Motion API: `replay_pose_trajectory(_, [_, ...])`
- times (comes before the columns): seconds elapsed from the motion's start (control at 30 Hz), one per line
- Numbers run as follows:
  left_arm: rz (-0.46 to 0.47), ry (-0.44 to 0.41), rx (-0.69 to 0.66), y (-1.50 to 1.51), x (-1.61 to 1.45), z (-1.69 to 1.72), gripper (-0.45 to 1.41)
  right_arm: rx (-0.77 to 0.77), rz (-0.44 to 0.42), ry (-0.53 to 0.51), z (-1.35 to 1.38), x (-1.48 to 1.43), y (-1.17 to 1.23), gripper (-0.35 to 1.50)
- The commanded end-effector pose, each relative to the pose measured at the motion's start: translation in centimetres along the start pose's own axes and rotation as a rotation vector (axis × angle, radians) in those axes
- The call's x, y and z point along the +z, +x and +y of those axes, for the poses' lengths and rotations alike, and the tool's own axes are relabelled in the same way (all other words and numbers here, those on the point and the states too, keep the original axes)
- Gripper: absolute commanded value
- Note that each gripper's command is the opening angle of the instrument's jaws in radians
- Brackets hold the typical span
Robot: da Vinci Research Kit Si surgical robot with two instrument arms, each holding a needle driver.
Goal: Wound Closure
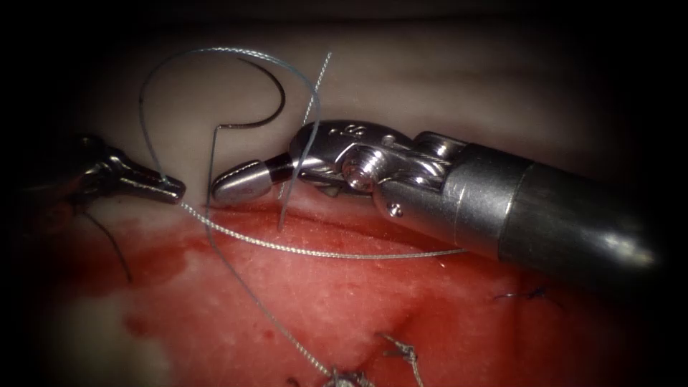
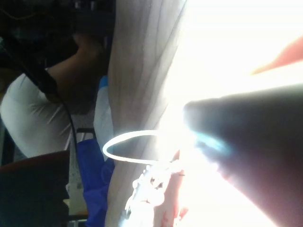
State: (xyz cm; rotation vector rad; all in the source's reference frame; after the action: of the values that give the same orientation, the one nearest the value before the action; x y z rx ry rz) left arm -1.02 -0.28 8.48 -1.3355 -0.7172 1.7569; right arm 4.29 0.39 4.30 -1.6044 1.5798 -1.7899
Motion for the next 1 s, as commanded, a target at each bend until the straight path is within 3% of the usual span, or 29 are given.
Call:
replay_pose_trajectory(0.03, [0.001,0.139,0.025,0.14,-0.01,-0.02,-0.45,0.008,-0.043,-0.044,0.09,0.05,-0.24,-0.35])
replay_pose_trajectory(0.07, [-0.046,0.387,0.002,0.13,0.00,-0.03,-0.45,0.029,-0.084,-0.109,0.15,0.09,-0.28,-0.35])
replay_pose_trajectory(0.1, [-0.103,0.487,-0.033,0.15,0.00,-0.02,-0.45,0.034,-0.106,-0.130,0.18,0.11,-0.30,-0.35])
replay_pose_trajectory(0.13, [-0.136,0.509,-0.061,0.16,-0.01,-0.02,-0.45,0.040,-0.123,-0.150,0.21,0.13,-0.32,-0.35])
replay_pose_trajectory(0.17, [-0.159,0.484,-0.084,0.17,-0.01,-0.01,-0.45,0.054,-0.144,-0.168,0.24,0.15,-0.34,-0.35])
replay_pose_trajectory(0.2, [-0.129,0.404,-0.149,0.19,-0.02,0.02,-0.45,0.069,-0.182,-0.186,0.28,0.19,-0.38,-0.35])
replay_pose_trajectory(0.27, [-0.115,0.343,-0.208,0.18,0.01,0.09,-0.45,0.078,-0.232,-0.217,0.30,0.22,-0.42,-0.35])
replay_pose_trajectory(0.5, [-0.162,0.258,-0.266,0.08,0.26,0.26,-0.45,0.109,-0.409,-0.290,0.34,0.29,-0.57,-0.35])
replay_pose_trajectory(0.53, [-0.192,0.239,-0.281,0.01,0.29,0.28,-0.45,0.116,-0.482,-0.293,0.36,0.29,-0.63,-0.35])
replay_pose_trajectory(0.6, [-0.214,0.225,-0.338,-0.04,0.32,0.31,-0.45,0.131,-0.537,-0.262,0.37,0.28,-0.68,-0.35])
replay_pose_trajectory(0.77, [-0.262,0.161,-0.327,-0.04,0.38,0.44,-0.45,0.072,-0.622,-0.129,0.37,0.32,-0.75,-0.35])
replay_pose_trajectory(1.0, [-0.347,0.041,-0.279,-0.04,0.50,0.61,-0.45,0.062,-0.717,-0.109,0.31,0.38,-0.79,-0.35])
